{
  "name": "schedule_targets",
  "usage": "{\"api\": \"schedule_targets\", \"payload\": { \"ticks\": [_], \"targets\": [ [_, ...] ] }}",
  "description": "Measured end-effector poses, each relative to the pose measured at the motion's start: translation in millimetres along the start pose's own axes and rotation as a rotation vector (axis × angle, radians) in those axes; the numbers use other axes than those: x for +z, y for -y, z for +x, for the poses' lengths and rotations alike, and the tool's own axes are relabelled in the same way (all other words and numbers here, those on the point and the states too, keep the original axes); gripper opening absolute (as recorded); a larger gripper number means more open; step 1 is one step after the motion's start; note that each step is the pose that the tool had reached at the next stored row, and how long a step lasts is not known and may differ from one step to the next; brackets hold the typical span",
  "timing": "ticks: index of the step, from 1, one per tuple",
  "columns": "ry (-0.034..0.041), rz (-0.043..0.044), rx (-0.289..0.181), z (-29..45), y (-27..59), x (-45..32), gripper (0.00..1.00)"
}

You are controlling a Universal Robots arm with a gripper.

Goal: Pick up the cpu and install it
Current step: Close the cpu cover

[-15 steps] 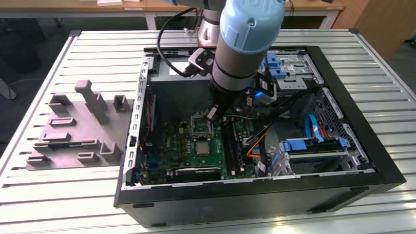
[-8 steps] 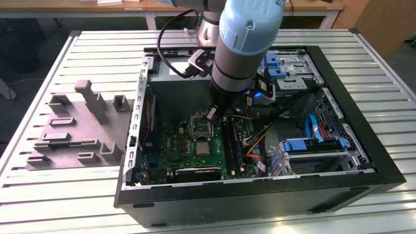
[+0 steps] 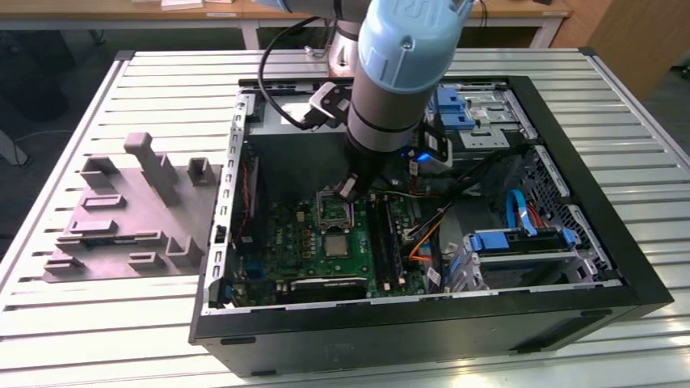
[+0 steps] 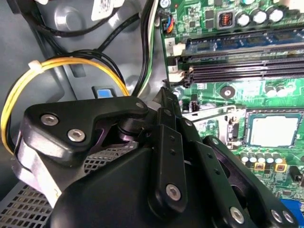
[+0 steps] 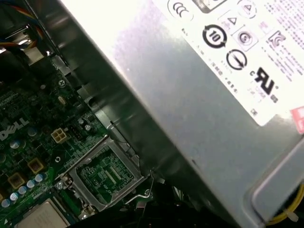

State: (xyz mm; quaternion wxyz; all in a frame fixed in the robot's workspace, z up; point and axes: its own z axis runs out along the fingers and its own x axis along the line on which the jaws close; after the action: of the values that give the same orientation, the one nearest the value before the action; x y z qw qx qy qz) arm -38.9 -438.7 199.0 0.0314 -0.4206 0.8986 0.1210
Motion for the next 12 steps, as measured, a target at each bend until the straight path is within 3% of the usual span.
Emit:
{"api": "schedule_targets", "payload": {
  "ticks": [6, 12],
  "targets": [
    [-0.0021, 0.0017, 0.0, 1.0, -1.5, 0.4, 0.11],
    [-0.0128, 0.0106, 0.001, 0.8, -1.9, -1.7, 0.11]
  ]
}}
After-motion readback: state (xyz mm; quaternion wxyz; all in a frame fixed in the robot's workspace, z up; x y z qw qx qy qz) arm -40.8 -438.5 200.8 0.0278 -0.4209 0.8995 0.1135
